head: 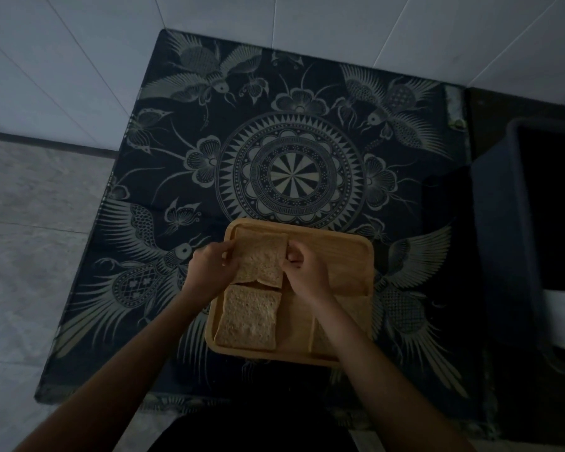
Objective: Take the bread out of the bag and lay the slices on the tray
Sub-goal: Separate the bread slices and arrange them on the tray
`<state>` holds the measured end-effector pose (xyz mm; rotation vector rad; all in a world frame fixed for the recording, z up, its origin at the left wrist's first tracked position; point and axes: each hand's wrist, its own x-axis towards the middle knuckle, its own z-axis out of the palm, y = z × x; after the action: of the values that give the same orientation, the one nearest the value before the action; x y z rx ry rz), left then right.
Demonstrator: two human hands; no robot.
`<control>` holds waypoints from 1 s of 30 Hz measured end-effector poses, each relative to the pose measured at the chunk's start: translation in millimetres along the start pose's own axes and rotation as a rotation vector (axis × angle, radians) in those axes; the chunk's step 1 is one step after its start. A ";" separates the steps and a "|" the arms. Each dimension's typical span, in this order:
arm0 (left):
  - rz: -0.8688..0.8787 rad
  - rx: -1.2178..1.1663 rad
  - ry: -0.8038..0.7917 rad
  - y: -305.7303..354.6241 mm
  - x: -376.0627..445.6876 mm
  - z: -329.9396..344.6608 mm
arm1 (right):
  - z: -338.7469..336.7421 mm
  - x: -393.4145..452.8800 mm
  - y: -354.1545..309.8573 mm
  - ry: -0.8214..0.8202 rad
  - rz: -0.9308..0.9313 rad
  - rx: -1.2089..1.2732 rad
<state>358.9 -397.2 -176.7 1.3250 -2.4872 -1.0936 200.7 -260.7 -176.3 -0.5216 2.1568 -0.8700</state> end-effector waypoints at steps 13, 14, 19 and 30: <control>0.033 -0.072 -0.039 32.5 -34.3 5.5 | -70.6 -46.2 32.2 0.098 -0.059 0.009; 0.033 -0.088 -0.051 35.5 -36.7 7.2 | -75.4 -50.1 35.7 0.107 -0.062 0.005; 0.001 -0.197 -0.110 56.0 -50.4 19.6 | -96.5 -67.6 54.4 0.150 -0.048 0.015; -0.086 -0.269 -0.342 82.2 -88.0 83.2 | -113.1 -96.8 102.5 0.186 0.024 0.026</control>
<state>322.6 -255.9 -165.3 1.2655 -2.3981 -1.7340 167.6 -85.4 -147.2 -0.4147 2.3112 -0.9656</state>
